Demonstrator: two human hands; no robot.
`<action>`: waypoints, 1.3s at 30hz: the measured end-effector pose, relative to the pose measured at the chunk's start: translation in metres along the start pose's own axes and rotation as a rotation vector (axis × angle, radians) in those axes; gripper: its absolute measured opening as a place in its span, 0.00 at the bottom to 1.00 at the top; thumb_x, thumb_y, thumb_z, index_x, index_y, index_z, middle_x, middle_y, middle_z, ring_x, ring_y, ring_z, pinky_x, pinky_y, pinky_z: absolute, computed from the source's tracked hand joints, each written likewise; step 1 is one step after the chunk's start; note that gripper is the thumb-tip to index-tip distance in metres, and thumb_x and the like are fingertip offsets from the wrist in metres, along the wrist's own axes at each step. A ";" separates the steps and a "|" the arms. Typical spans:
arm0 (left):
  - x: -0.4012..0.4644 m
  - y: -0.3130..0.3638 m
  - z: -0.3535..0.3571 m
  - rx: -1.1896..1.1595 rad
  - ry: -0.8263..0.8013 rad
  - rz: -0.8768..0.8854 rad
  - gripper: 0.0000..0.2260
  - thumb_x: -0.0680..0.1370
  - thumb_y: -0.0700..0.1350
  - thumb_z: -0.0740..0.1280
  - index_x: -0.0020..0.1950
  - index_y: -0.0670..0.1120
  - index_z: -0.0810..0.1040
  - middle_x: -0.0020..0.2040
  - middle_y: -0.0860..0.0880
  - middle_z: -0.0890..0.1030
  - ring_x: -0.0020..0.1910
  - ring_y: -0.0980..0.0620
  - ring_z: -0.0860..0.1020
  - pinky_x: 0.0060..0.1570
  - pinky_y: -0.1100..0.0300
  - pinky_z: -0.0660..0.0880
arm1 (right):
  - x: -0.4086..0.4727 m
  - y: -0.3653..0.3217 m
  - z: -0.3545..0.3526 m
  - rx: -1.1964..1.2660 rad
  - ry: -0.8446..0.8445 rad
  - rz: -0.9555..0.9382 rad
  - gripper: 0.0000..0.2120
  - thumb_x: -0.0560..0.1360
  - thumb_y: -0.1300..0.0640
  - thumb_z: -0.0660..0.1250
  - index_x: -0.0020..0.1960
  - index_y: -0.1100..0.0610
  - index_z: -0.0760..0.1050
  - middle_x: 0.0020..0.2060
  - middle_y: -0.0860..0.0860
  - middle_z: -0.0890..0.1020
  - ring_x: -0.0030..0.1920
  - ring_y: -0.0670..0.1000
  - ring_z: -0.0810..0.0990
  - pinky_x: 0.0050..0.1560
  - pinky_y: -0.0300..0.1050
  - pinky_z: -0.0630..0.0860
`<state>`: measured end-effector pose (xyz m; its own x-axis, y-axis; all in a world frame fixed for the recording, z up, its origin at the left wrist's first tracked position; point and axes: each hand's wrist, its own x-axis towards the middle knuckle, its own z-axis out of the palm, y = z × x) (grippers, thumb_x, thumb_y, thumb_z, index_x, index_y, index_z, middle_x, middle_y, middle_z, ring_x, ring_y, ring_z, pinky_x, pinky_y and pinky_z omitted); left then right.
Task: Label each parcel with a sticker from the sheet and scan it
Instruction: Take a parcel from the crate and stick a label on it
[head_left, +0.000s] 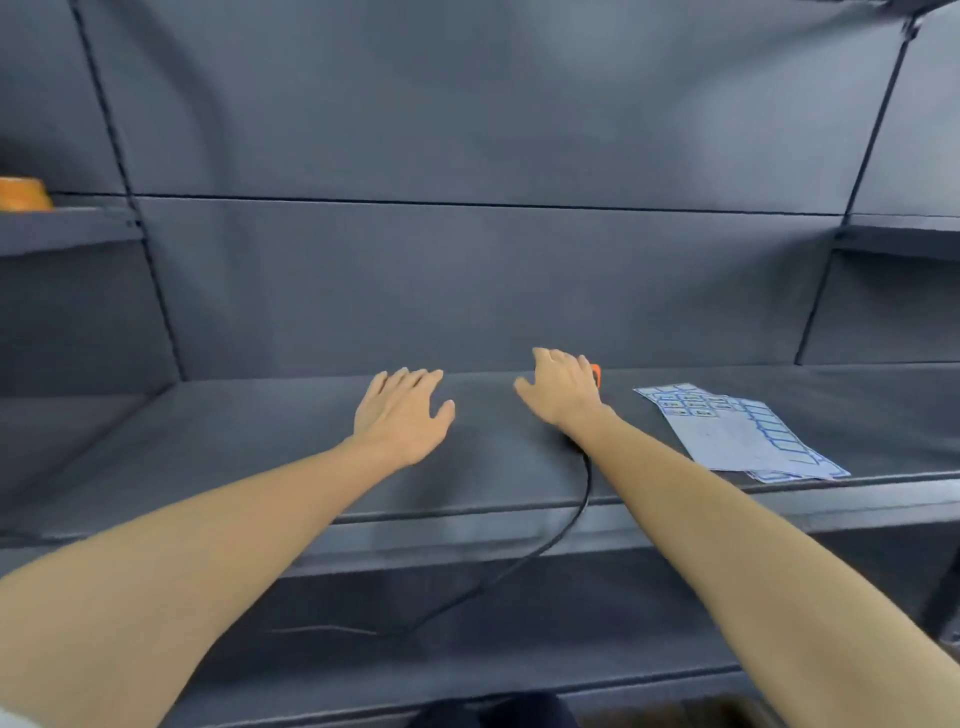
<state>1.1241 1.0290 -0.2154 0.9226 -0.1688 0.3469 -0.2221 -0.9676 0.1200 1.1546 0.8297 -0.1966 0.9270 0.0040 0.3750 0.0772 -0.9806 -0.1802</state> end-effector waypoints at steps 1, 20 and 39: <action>-0.007 -0.016 -0.003 0.015 0.001 -0.043 0.24 0.82 0.56 0.51 0.77 0.50 0.57 0.77 0.50 0.60 0.77 0.51 0.54 0.75 0.55 0.46 | 0.002 -0.017 0.003 0.014 -0.016 -0.033 0.20 0.78 0.52 0.56 0.66 0.61 0.68 0.63 0.58 0.75 0.65 0.58 0.70 0.70 0.53 0.58; -0.232 -0.202 -0.039 0.173 0.116 -0.706 0.21 0.80 0.52 0.57 0.71 0.45 0.68 0.68 0.45 0.74 0.68 0.45 0.69 0.68 0.53 0.62 | -0.113 -0.303 0.049 0.355 -0.303 -0.705 0.22 0.80 0.53 0.57 0.70 0.62 0.64 0.65 0.59 0.72 0.65 0.59 0.70 0.63 0.49 0.65; -0.413 -0.233 0.134 -0.097 -0.265 -1.105 0.23 0.80 0.54 0.56 0.73 0.47 0.66 0.68 0.42 0.73 0.66 0.42 0.70 0.64 0.52 0.65 | -0.264 -0.329 0.229 0.250 -0.858 -0.823 0.20 0.79 0.53 0.59 0.68 0.59 0.68 0.64 0.57 0.74 0.63 0.60 0.73 0.56 0.51 0.73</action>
<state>0.8370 1.2992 -0.5111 0.6635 0.7211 -0.1996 0.7405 -0.5947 0.3129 0.9685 1.1964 -0.4445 0.5015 0.8293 -0.2466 0.7382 -0.5588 -0.3779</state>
